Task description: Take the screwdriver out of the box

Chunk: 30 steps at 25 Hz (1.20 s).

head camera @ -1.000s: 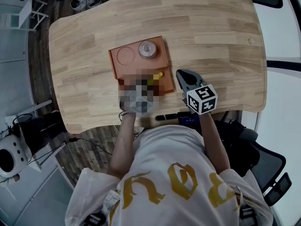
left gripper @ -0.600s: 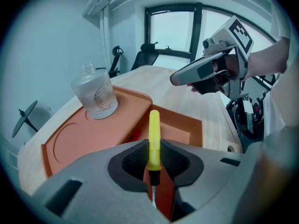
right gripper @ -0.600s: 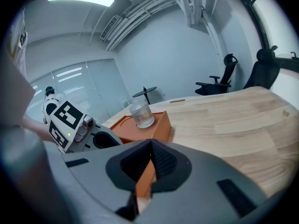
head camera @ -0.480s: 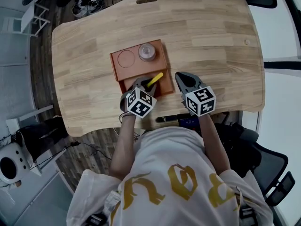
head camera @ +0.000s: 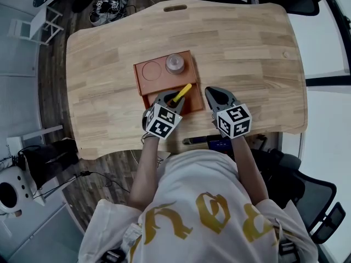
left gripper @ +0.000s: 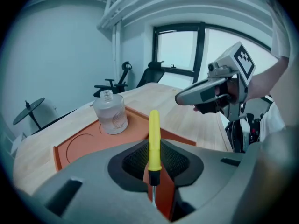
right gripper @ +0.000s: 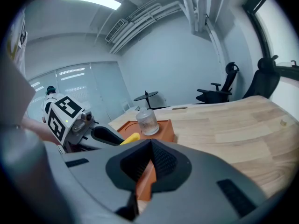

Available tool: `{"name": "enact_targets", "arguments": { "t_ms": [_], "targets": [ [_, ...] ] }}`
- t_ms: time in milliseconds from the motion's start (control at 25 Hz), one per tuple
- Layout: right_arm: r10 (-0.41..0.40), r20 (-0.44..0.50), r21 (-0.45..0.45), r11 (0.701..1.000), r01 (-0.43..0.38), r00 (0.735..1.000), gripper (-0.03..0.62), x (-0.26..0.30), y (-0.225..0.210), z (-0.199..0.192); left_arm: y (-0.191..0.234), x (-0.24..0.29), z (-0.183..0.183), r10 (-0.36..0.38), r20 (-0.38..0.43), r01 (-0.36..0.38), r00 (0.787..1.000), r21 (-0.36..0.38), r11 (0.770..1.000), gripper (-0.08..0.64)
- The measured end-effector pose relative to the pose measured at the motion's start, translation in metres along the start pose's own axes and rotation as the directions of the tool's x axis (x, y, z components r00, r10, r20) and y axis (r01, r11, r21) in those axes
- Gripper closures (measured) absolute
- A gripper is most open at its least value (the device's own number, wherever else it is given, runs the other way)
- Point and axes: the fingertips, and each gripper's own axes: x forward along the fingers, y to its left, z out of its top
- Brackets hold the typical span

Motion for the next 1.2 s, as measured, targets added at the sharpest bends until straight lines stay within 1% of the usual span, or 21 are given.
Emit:
{"name": "enact_targets", "arguments": {
  "t_ms": [120, 280, 440, 520, 640, 720, 800, 840, 1000, 1080, 1200],
  "targets": [
    [-0.009, 0.005, -0.015, 1.000, 0.009, 1.000, 0.581, -0.003, 0.004, 0.003, 0.001, -0.009, 0.012, -0.001, 0.069, 0.005, 0.998, -0.050, 0.999, 0.485],
    [-0.020, 0.024, -0.028, 0.999, 0.021, 0.999, 0.581, -0.006, 0.008, 0.011, 0.005, -0.025, 0.028, 0.017, 0.139, -0.010, 0.990, -0.052, 0.999, 0.485],
    [-0.008, 0.067, 0.007, 1.000, 0.007, 0.998, 0.581, -0.011, 0.013, 0.024, 0.007, -0.039, 0.043, 0.040, 0.237, -0.020, 0.971, -0.085, 0.996, 0.485],
    [-0.004, 0.076, -0.008, 1.000, 0.005, 0.997, 0.581, -0.011, 0.018, 0.029, 0.009, -0.044, 0.046, 0.050, 0.267, -0.021, 0.962, -0.109, 0.994, 0.485],
    [-0.018, 0.098, -0.044, 0.999, 0.023, 0.995, 0.581, -0.014, 0.020, 0.038, 0.011, -0.053, 0.053, 0.060, 0.300, -0.028, 0.952, -0.108, 0.994, 0.485],
    [-0.052, 0.121, -0.093, 0.994, 0.063, 0.991, 0.581, -0.017, 0.018, 0.045, 0.010, -0.061, 0.061, 0.057, 0.349, -0.023, 0.935, -0.100, 0.995, 0.485],
    [-0.075, 0.140, -0.117, 0.989, 0.091, 0.987, 0.581, -0.019, 0.017, 0.051, 0.008, -0.070, 0.071, 0.053, 0.402, -0.015, 0.914, -0.097, 0.995, 0.485],
    [-0.078, 0.148, -0.120, 0.988, 0.096, 0.986, 0.581, -0.020, 0.017, 0.054, 0.007, -0.074, 0.074, 0.055, 0.420, -0.017, 0.906, -0.095, 0.995, 0.485],
    [-0.078, 0.173, -0.127, 0.987, 0.100, 0.982, 0.581, -0.023, 0.020, 0.063, 0.008, -0.087, 0.083, 0.077, 0.464, -0.042, 0.883, -0.086, 0.995, 0.485],
    [-0.075, 0.183, -0.137, 0.985, 0.101, 0.980, 0.581, -0.024, 0.023, 0.066, 0.010, -0.096, 0.088, 0.092, 0.497, -0.045, 0.863, -0.104, 0.994, 0.485],
    [-0.086, 0.188, -0.175, 0.977, 0.120, 0.978, 0.581, -0.025, 0.026, 0.068, 0.015, -0.105, 0.093, 0.119, 0.542, -0.040, 0.832, -0.156, 0.987, 0.485]
  ]
}}
